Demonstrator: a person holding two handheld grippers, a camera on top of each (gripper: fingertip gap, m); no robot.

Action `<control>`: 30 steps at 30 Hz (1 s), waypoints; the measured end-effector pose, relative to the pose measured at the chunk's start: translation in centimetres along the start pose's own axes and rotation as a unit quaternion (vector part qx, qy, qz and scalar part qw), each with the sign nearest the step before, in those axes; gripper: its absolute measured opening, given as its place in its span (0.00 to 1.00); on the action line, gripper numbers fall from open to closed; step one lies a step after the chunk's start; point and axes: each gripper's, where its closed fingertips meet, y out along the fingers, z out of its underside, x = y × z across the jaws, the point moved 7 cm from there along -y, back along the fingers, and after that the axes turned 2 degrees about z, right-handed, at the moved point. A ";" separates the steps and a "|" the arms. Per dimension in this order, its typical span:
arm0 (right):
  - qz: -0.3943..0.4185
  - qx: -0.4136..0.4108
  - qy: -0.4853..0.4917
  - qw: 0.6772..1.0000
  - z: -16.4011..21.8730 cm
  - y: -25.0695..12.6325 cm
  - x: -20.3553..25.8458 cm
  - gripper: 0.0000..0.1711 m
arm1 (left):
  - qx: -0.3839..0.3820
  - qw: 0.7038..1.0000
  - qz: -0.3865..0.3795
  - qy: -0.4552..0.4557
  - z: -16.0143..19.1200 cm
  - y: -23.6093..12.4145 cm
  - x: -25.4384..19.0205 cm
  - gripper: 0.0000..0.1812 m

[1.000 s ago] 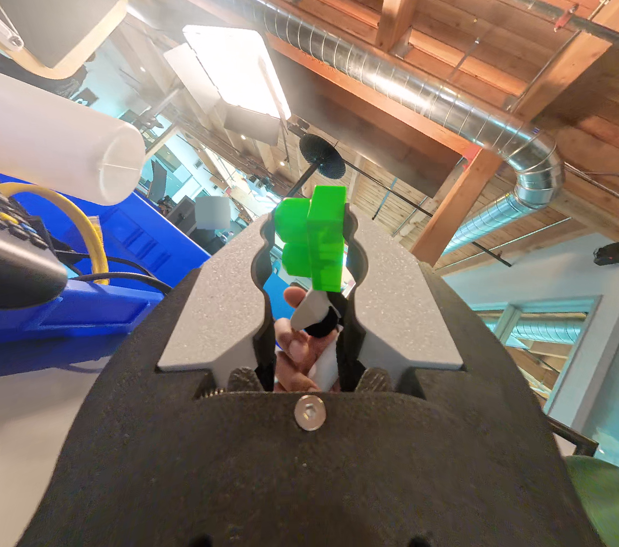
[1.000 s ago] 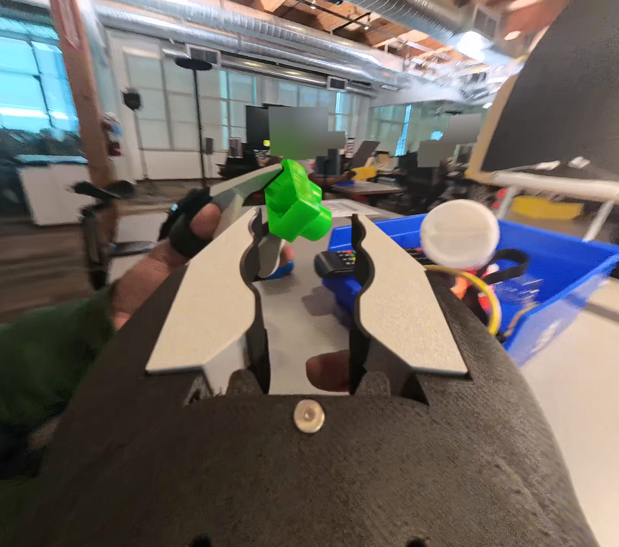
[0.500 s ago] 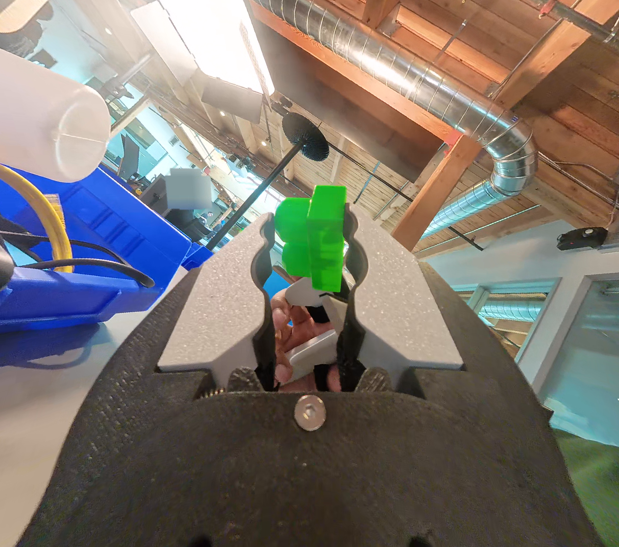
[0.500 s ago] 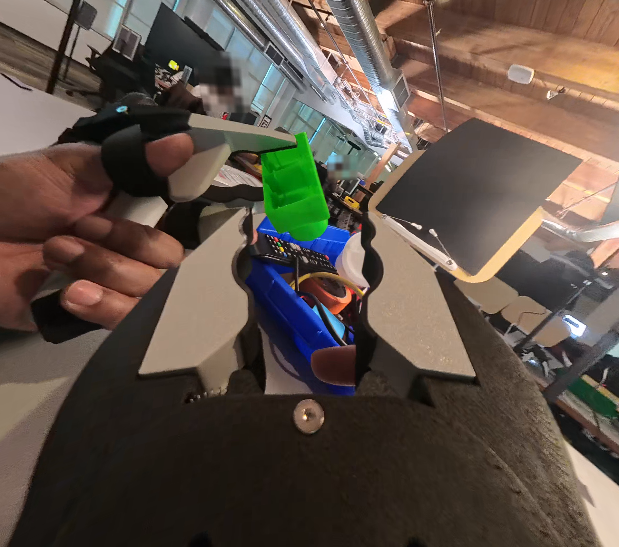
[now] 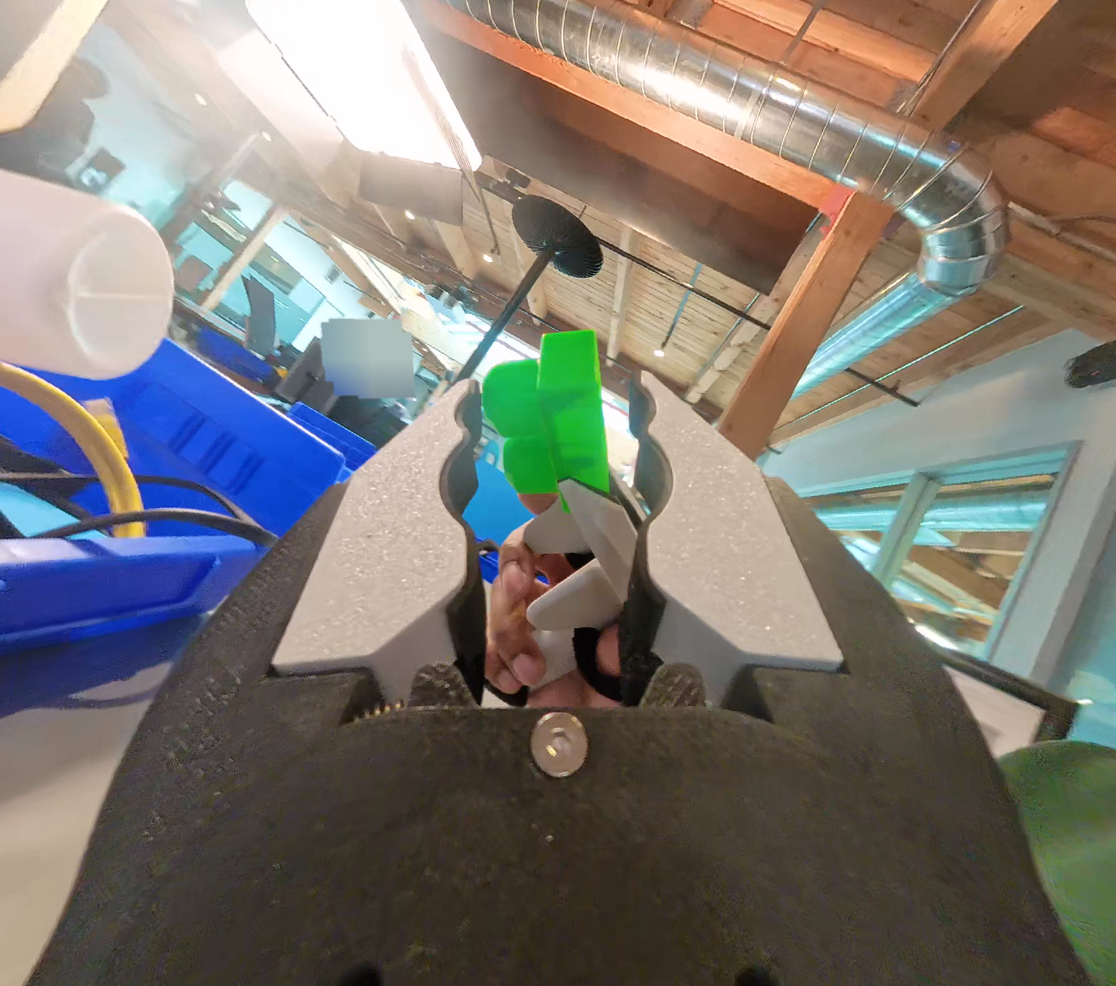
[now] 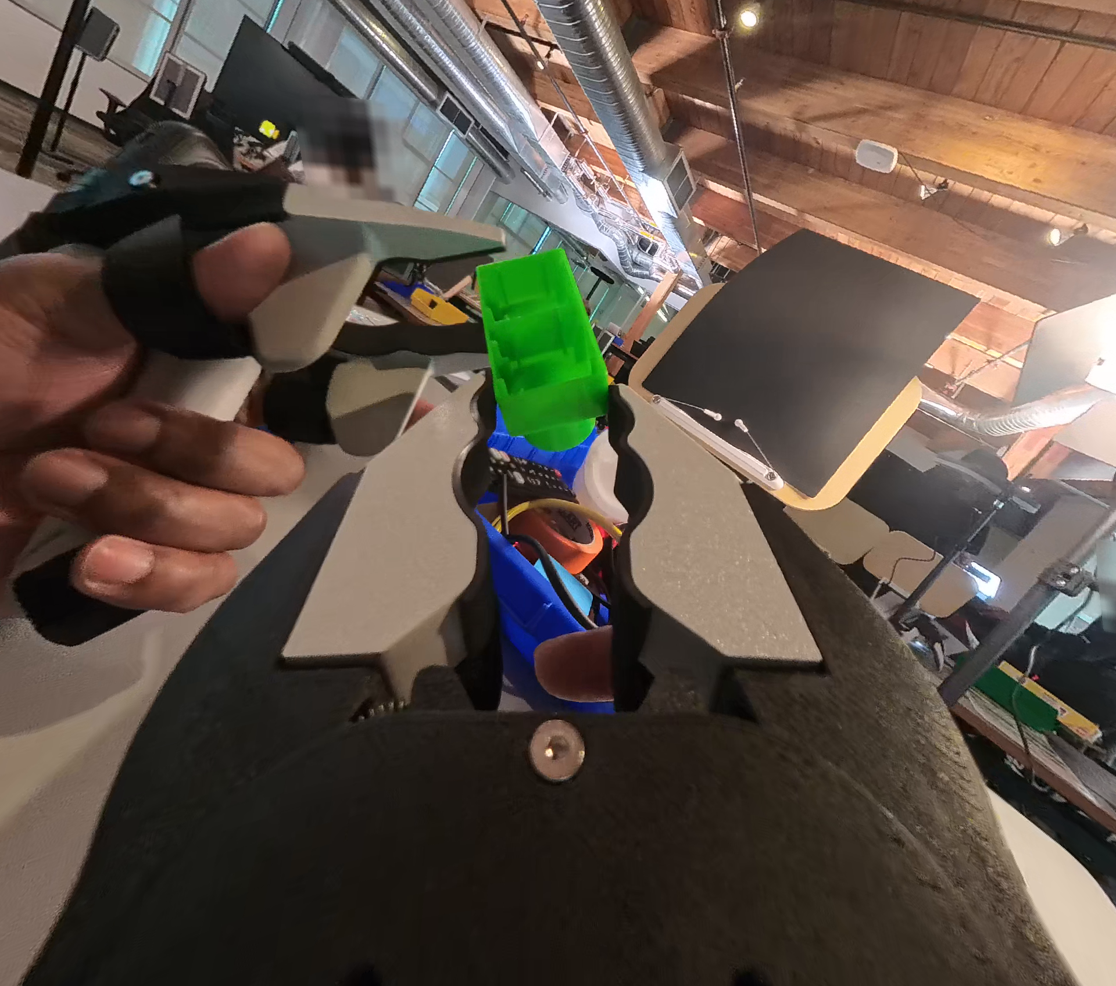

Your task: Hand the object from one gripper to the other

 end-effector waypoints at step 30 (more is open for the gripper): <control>0.050 0.021 -0.170 0.984 0.4 0.3 0.9 0.22 | 0.108 0.844 -0.166 0.499 2.0 0.8 -2.8 0.10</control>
